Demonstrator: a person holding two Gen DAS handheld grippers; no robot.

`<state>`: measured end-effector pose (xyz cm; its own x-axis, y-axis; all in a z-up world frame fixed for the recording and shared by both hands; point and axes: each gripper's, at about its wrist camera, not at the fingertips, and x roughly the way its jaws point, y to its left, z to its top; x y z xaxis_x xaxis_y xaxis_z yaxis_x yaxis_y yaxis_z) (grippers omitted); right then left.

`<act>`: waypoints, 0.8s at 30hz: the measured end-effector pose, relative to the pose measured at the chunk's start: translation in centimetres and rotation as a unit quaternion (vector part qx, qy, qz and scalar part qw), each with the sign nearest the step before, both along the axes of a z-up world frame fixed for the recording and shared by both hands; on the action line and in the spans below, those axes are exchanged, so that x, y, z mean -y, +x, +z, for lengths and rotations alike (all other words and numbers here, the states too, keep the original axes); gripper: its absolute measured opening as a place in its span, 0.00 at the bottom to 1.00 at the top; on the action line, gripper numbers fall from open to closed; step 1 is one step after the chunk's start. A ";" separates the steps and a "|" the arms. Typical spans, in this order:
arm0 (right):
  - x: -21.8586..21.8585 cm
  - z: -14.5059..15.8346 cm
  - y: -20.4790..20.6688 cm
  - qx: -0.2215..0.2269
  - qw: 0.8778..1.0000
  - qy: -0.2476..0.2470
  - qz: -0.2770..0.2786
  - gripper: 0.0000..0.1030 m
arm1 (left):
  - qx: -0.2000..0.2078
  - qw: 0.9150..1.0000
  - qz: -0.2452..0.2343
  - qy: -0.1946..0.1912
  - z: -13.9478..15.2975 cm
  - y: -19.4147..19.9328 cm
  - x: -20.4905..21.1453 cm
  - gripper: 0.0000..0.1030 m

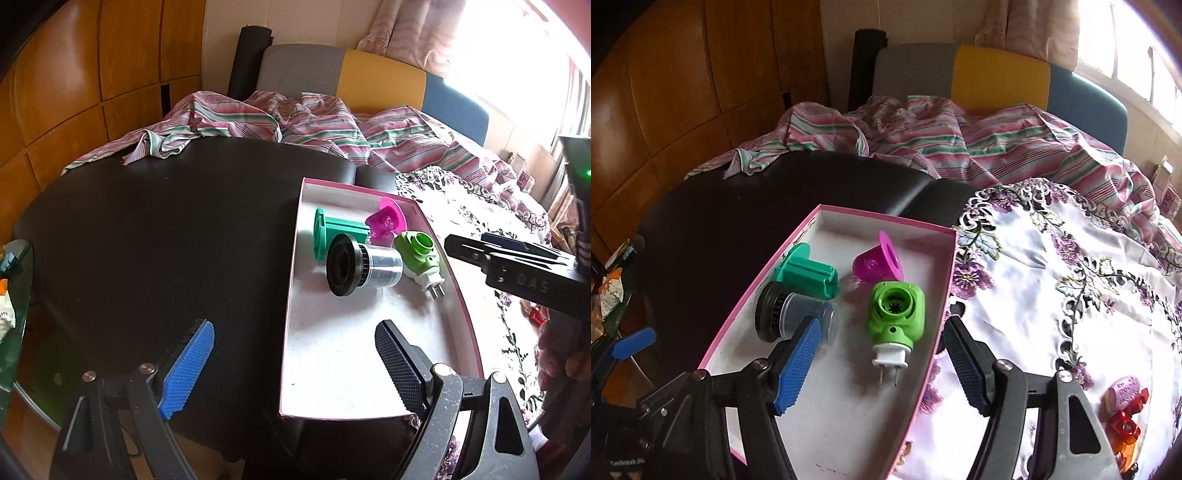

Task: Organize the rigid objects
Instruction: 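Carry the green-white plug device into the tray and open the right gripper, then withdraw both tools from the tray toward the remaining objects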

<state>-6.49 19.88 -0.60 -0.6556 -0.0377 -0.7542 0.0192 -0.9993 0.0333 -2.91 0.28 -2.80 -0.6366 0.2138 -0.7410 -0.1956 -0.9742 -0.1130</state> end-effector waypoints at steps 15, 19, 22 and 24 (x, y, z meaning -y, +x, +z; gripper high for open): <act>-5.0 2.3 4.4 -0.024 0.999 0.010 -0.048 0.68 | -0.006 1.000 -0.022 -0.001 0.8 0.3 -1.7 0.86; -7.7 2.8 5.8 -0.026 0.997 0.015 -0.074 0.68 | -0.011 0.999 -0.033 -0.010 1.1 0.4 -2.6 0.86; -9.9 3.2 6.8 -0.026 0.994 0.016 -0.100 0.68 | -0.011 0.999 -0.043 -0.011 1.3 0.4 -3.3 0.86; -11.6 3.3 7.6 -0.026 0.992 0.014 -0.122 0.68 | -0.013 0.999 -0.051 -0.012 1.5 0.4 -3.9 0.86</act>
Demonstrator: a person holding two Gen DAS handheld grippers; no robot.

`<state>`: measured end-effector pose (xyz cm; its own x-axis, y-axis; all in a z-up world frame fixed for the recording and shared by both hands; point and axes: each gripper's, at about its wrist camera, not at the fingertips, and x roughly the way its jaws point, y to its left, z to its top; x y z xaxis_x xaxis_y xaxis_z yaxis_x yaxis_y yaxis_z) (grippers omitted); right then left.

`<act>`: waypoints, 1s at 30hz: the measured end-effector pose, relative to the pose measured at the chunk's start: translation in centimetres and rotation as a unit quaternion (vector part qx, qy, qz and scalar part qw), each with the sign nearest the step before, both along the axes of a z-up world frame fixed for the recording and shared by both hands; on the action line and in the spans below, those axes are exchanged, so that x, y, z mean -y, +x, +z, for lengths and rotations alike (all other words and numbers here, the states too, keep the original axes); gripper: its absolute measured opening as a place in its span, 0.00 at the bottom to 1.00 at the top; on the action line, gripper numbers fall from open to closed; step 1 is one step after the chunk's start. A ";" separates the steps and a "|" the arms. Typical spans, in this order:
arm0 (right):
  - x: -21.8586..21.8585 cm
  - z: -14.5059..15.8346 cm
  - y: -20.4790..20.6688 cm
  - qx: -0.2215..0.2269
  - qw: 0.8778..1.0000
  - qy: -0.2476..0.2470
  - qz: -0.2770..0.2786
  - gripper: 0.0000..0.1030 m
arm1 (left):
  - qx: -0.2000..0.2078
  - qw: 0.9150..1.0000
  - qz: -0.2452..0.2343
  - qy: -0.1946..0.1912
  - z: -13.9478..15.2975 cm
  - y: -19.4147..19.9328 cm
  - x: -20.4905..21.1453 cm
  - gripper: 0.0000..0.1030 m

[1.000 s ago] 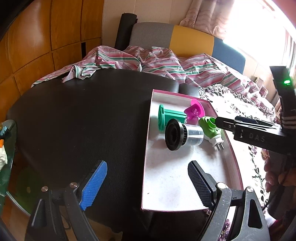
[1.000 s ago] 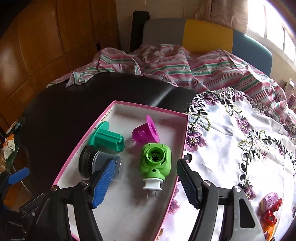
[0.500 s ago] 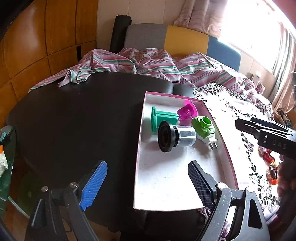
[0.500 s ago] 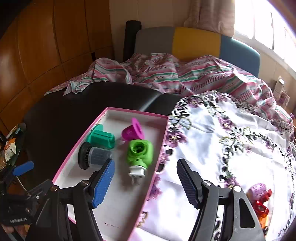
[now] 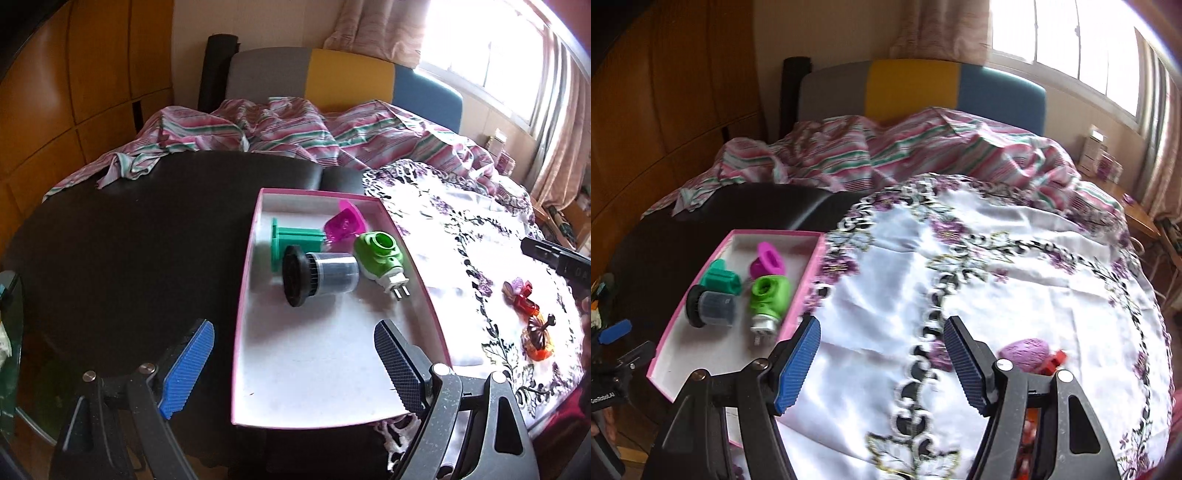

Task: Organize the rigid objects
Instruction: 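Withdraw both tools from the tray toward the remaining objects, then move both tools over the tablecloth toward the brown fluted object and red lipstick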

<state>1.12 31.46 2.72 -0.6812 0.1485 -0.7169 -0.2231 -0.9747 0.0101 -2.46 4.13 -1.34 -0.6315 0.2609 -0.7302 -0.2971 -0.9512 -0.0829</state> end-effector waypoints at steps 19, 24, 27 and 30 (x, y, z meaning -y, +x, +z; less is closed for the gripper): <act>-16.4 -2.4 8.6 -0.035 0.967 -0.106 -0.230 0.68 | -0.018 0.994 -0.102 -0.021 1.2 0.5 -8.4 0.87; -17.7 -2.2 9.8 -0.061 0.956 -0.142 -0.250 0.68 | -0.010 0.992 -0.122 -0.027 0.7 0.4 -11.3 0.87; -18.4 -2.6 10.1 -0.065 0.949 -0.172 -0.257 0.68 | -0.005 0.990 -0.137 -0.030 0.5 0.5 -12.9 0.87; -19.0 -2.8 10.6 -0.071 0.941 -0.189 -0.270 0.68 | -0.001 0.988 -0.150 -0.033 0.2 0.7 -14.4 0.87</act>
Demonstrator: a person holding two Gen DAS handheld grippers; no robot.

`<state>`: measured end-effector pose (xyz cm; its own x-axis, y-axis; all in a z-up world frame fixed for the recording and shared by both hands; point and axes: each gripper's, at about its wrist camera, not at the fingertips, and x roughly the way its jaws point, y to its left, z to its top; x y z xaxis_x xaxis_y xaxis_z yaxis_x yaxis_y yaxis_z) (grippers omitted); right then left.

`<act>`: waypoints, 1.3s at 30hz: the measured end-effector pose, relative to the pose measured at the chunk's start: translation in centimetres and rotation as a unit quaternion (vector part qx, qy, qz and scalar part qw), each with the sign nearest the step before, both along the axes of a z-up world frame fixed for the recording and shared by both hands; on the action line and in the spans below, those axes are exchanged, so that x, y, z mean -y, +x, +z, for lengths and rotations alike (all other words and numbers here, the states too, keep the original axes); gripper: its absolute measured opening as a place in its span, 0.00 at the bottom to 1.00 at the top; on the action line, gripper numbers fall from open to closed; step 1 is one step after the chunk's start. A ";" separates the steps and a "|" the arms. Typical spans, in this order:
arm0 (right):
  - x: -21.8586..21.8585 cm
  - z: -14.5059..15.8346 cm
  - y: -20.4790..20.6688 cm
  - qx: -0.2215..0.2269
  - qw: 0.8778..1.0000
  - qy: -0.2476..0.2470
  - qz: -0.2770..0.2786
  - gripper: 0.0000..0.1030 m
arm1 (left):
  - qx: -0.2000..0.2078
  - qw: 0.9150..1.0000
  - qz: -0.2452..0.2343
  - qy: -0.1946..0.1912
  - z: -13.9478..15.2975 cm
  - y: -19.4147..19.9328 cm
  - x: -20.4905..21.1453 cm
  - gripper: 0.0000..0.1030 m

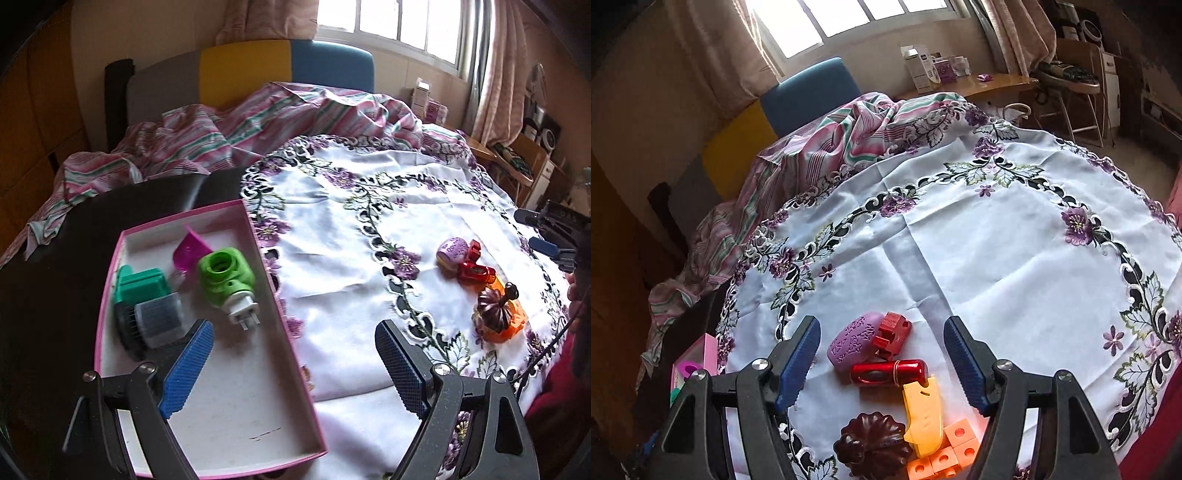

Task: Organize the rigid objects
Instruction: 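Move both tools over the tablecloth toward the brown fluted object and red lipstick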

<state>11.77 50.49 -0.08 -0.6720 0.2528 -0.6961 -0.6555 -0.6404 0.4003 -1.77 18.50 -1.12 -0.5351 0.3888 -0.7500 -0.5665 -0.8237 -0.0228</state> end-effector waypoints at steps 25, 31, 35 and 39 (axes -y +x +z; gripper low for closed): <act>-3.0 -1.8 2.1 -0.015 0.994 -0.079 -0.069 0.69 | 0.082 0.987 -0.134 0.020 -2.5 2.8 -11.4 0.84; -2.9 -1.8 1.9 -0.013 0.995 -0.077 -0.063 0.68 | 0.075 0.981 -0.178 0.027 -2.6 4.9 -14.9 0.82; -3.0 -2.0 2.0 -0.014 0.994 -0.083 -0.063 0.69 | 0.058 0.973 -0.221 0.031 -2.6 6.8 -17.8 0.74; -3.1 -2.0 2.1 -0.017 0.994 -0.085 -0.066 0.69 | 0.040 0.969 -0.240 0.027 -3.1 7.6 -20.1 0.64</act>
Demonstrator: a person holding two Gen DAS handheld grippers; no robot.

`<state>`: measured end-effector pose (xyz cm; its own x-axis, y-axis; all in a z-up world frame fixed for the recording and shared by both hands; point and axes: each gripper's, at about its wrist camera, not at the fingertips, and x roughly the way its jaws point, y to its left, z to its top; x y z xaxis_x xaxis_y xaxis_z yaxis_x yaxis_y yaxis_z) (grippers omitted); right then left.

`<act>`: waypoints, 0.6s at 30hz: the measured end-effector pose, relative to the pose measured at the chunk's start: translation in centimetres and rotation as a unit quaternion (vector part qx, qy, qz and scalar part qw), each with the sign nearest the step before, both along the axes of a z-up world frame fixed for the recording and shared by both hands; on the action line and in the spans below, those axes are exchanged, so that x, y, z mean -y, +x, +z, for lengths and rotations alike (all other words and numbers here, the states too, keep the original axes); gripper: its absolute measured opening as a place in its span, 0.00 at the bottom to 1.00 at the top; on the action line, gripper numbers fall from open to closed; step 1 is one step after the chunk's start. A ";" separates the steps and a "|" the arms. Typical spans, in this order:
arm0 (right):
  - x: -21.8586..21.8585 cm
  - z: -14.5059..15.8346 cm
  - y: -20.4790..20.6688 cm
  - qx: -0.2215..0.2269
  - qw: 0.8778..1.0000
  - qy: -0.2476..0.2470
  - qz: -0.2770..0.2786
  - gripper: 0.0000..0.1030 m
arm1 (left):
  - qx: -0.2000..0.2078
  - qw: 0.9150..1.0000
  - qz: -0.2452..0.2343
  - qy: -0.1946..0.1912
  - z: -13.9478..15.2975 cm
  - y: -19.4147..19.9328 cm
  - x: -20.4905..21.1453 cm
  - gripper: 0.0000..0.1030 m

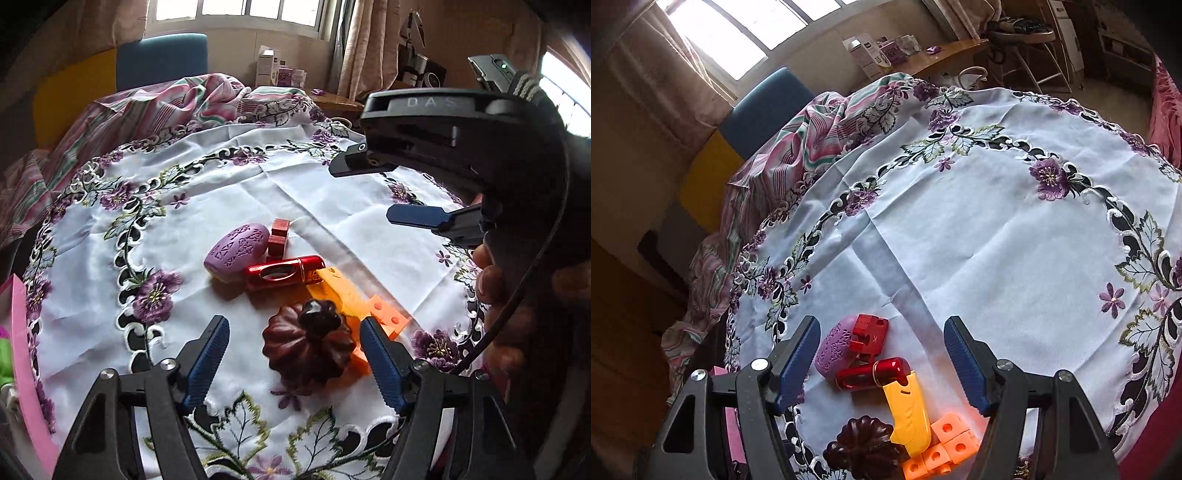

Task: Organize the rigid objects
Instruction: 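Move both tools over the tablecloth toward the brown fluted object and red lipstick, then grasp the brown fluted object with the left gripper while the right gripper grasps the red lipstick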

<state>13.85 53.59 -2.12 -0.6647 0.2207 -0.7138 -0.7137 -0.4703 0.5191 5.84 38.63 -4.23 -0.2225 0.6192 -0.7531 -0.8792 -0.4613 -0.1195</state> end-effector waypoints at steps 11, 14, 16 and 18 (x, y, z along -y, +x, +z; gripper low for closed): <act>0.5 -0.7 -1.4 0.013 0.999 -0.010 0.038 0.69 | 0.027 1.000 0.004 -0.005 -1.0 -1.2 2.1 0.24; 1.4 -1.2 -2.7 0.029 0.997 -0.012 0.074 0.69 | 0.041 0.999 0.031 -0.004 -1.0 -2.2 4.6 0.24; 2.0 -1.5 -3.6 0.042 0.994 -0.010 0.097 0.69 | 0.050 0.998 0.047 0.000 -1.0 -2.8 6.1 0.24; 2.6 -2.0 -4.4 0.056 0.991 -0.015 0.120 0.69 | 0.053 0.997 0.061 0.003 -0.8 -3.3 7.6 0.24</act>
<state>9.49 51.00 -4.12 -0.6117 0.0439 -0.7899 -0.6373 -0.6190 0.4590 2.52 31.04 -5.01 -0.2167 0.5972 -0.7723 -0.7985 -0.5635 -0.2118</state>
